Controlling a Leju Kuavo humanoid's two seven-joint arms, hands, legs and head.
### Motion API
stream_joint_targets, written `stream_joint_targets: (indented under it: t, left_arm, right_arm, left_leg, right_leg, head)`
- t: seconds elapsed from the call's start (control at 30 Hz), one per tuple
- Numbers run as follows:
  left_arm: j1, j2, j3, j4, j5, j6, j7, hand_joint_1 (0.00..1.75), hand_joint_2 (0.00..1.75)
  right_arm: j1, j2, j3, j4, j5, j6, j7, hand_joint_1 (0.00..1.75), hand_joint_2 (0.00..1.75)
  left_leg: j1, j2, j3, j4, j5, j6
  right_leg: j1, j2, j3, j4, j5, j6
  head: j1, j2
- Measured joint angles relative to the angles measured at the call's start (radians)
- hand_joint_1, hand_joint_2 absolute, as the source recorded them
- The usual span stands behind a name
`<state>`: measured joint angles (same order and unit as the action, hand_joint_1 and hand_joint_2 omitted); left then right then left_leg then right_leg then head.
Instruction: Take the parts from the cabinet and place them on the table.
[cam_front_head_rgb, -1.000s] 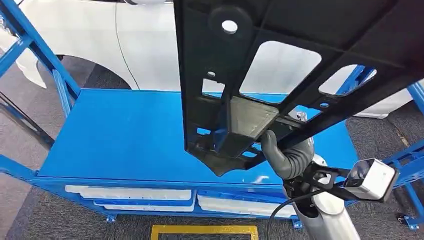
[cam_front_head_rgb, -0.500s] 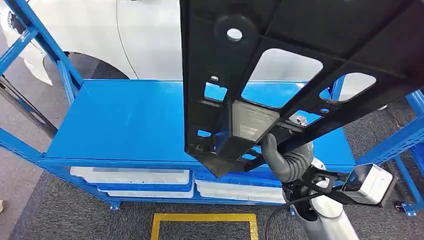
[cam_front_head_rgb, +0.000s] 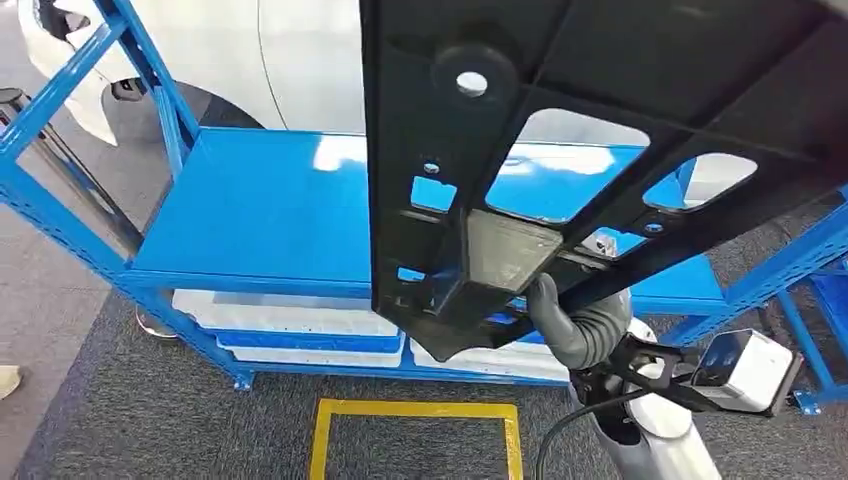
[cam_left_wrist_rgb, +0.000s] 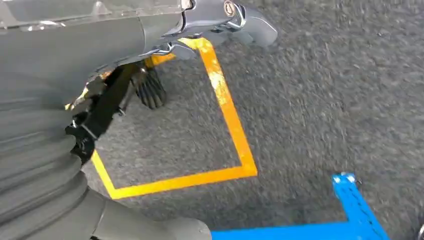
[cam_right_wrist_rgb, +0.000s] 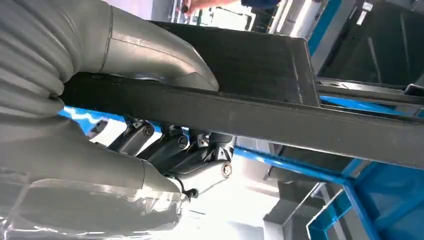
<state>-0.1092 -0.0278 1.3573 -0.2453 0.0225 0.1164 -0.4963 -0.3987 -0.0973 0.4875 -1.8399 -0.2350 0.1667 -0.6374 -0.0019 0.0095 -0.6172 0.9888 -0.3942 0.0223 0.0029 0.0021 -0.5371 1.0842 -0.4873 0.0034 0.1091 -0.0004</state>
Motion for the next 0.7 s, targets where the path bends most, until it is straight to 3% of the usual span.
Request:
stream_joint_targets:
  t: [0.03,0.07,0.1,0.17,0.2,0.23,0.3,0.33,0.37,0.4,0.47,0.5,0.53,0.57,0.6,0.67,0.7]
  left_arm:
    - [0.0,-0.013,0.0,0.002,0.0,0.0,0.002,0.0,1.75]
    - [0.0,-0.012,0.0,0.002,0.0,0.0,0.003,0.0,1.75]
    - [0.0,-0.012,0.0,0.002,0.0,0.0,0.003,0.0,1.75]
    - [0.001,-0.012,0.0,0.002,0.0,0.001,0.004,0.0,1.75]
    - [0.001,-0.011,0.0,0.002,0.0,0.001,0.004,0.0,1.75]
    - [0.002,-0.011,0.0,0.002,0.0,0.001,0.004,0.0,1.75]
    - [0.004,-0.01,0.0,0.002,0.0,0.001,0.004,0.0,1.75]
    - [0.004,-0.01,0.0,0.002,0.0,0.001,0.004,0.0,1.75]
    - [0.004,-0.009,0.0,0.002,0.0,0.001,0.004,0.0,1.75]
    - [0.005,-0.009,0.0,0.002,0.0,0.002,0.004,0.0,1.75]
    - [0.004,-0.008,0.0,0.002,0.0,0.007,0.004,0.0,1.75]
    - [0.003,-0.008,0.0,0.002,0.0,0.01,0.004,0.0,1.75]
    - [0.0,-0.008,0.0,0.002,0.0,0.01,0.005,0.0,1.75]
    - [-0.002,-0.005,0.0,0.001,0.0,0.01,0.005,0.0,1.75]
    - [-0.001,-0.006,0.0,0.001,0.0,0.01,0.007,0.0,1.75]
    - [-0.001,-0.005,0.0,0.001,0.0,0.01,0.008,0.0,1.75]
    - [0.0,-0.006,0.0,0.001,0.0,0.013,0.008,0.0,1.75]
  right_arm:
    - [-0.005,0.0,0.0,0.0,-0.001,0.0,0.001,1.75,1.75]
    - [-0.01,0.0,0.0,0.0,-0.002,0.002,0.002,1.75,1.75]
    - [-0.011,0.0,-0.001,0.001,-0.003,0.002,0.003,1.75,1.75]
    - [-0.013,0.0,-0.002,0.001,-0.005,0.002,0.004,1.75,1.75]
    - [-0.014,0.0,-0.002,0.002,-0.005,0.002,0.005,1.75,1.75]
    - [-0.017,0.0,-0.001,0.003,-0.006,0.003,0.006,1.75,1.75]
    - [-0.018,0.0,-0.001,0.005,-0.007,0.003,0.006,1.75,1.75]
    - [-0.018,0.0,0.0,0.007,-0.007,0.003,0.007,1.75,1.75]
    - [-0.018,0.0,0.0,0.01,-0.007,0.004,0.007,1.75,1.75]
    - [-0.017,0.0,0.001,0.012,-0.007,0.005,0.007,1.75,1.75]
    - [-0.019,0.0,0.002,0.013,-0.007,0.008,0.008,1.75,1.75]
    - [-0.02,0.0,0.002,0.013,-0.007,0.011,0.008,1.75,1.75]
    - [-0.021,0.001,0.002,0.011,-0.007,0.013,0.009,1.75,1.75]
    - [-0.022,0.002,0.002,0.008,-0.006,0.013,0.013,1.75,1.75]
    - [-0.023,0.003,0.004,0.007,-0.005,0.013,0.015,1.75,1.75]
    - [-0.021,0.003,0.005,0.002,0.006,0.01,0.018,1.75,1.75]
    - [-0.015,0.003,0.005,0.002,0.014,0.01,0.017,1.75,1.75]
  left_leg:
    - [0.001,0.0,-0.007,0.0,0.008,-0.004]
    - [0.002,0.001,-0.01,0.0,0.018,-0.01]
    - [0.008,0.001,-0.013,-0.007,0.029,-0.016]
    - [0.008,0.001,-0.013,-0.017,0.049,-0.025]
    - [0.008,-0.001,-0.017,-0.015,0.033,-0.029]
    - [0.006,-0.005,-0.03,0.013,-0.014,-0.034]
    - [0.015,-0.006,-0.076,0.169,-0.139,-0.048]
    - [0.017,-0.006,-0.095,0.247,-0.175,-0.054]
    - [0.02,-0.006,-0.102,0.302,-0.182,-0.06]
    - [0.025,-0.006,-0.09,0.317,-0.156,-0.066]
    - [0.035,-0.006,-0.01,0.229,-0.076,-0.081]
    - [0.041,-0.005,0.054,0.144,-0.063,-0.088]
    - [0.045,-0.006,0.11,0.057,-0.107,-0.095]
    - [0.032,-0.012,0.14,-0.006,-0.132,-0.077]
    - [0.031,-0.013,0.121,0.012,-0.121,-0.061]
    - [0.025,-0.015,0.114,0.017,-0.113,-0.049]
    - [0.036,-0.01,0.107,0.008,-0.098,-0.032]
  right_leg:
    - [0.011,0.001,0.052,-0.084,-0.019,-0.021]
    - [0.01,-0.003,0.071,-0.131,-0.025,-0.019]
    - [0.016,0.0,0.064,-0.128,-0.014,-0.014]
    - [0.018,-0.001,0.059,-0.138,0.006,-0.02]
    - [0.002,-0.011,0.057,-0.154,0.026,-0.021]
    - [0.002,-0.01,0.046,-0.157,0.038,-0.03]
    - [0.0,-0.011,0.015,-0.152,0.06,-0.031]
    - [-0.001,-0.011,-0.002,-0.148,0.071,-0.029]
    - [-0.004,-0.012,-0.02,-0.142,0.08,-0.026]
    - [-0.008,-0.012,-0.04,-0.134,0.089,-0.021]
    - [-0.018,-0.013,-0.082,-0.113,0.105,-0.008]
    - [-0.022,-0.012,-0.102,-0.098,0.11,-0.001]
    - [-0.02,-0.012,-0.118,-0.085,0.115,0.006]
    - [-0.021,-0.013,-0.127,-0.078,0.119,0.013]
    - [-0.02,-0.013,-0.126,-0.082,0.133,0.021]
    - [-0.022,-0.013,-0.129,-0.086,0.15,0.036]
    - [-0.027,-0.009,-0.135,-0.085,0.149,0.043]
  head:
    - [-0.002,0.0]
    - [-0.002,0.0]
    - [-0.002,0.0]
    - [0.003,0.0]
    - [0.004,0.0]
    - [0.002,0.0]
    - [0.001,0.0]
    - [0.0,0.0]
    - [0.0,0.0]
    - [0.0,0.0]
    - [0.001,0.0]
    - [0.0,0.0]
    - [0.0,0.0]
    - [0.003,0.0]
    - [0.005,0.0]
    - [0.004,0.0]
    - [0.006,0.0]
